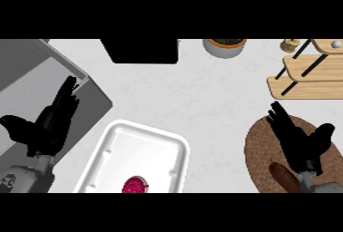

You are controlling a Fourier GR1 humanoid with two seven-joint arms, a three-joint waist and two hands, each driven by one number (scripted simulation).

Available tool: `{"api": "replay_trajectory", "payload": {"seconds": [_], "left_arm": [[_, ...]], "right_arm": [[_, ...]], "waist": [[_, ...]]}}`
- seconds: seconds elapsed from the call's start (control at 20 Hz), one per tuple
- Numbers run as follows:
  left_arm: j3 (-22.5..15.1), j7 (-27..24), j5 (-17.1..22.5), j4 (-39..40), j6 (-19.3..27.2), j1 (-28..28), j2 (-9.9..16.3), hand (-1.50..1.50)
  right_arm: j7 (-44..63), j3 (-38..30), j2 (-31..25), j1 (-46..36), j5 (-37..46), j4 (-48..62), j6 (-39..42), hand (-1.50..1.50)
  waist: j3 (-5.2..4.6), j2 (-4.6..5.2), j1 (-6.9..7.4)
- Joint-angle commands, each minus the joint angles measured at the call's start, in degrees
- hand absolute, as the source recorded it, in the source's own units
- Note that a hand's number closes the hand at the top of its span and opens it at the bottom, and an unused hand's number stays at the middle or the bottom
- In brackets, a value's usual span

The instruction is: Pick the bell pepper from the placemat and place it in the tiered shelf

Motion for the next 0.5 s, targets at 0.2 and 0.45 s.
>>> {"api": "replay_trajectory", "payload": {"seconds": [0.2,0.45], "left_arm": [[-3.7,-1.6,-8.2,-1.8,2.0,-0.5,0.8,0.00],[-3.0,-0.9,-6.1,-3.0,-0.3,-0.5,1.6,0.00]], "right_arm": [[-13.0,-15.9,-11.0,-2.0,-5.5,0.8,12.3,-1.50],[-14.3,-18.5,-16.1,2.6,6.4,8.0,-1.5,1.50]], "waist": [[-1.38,0.83,-3.36],[-2.01,2.60,-5.84]]}}
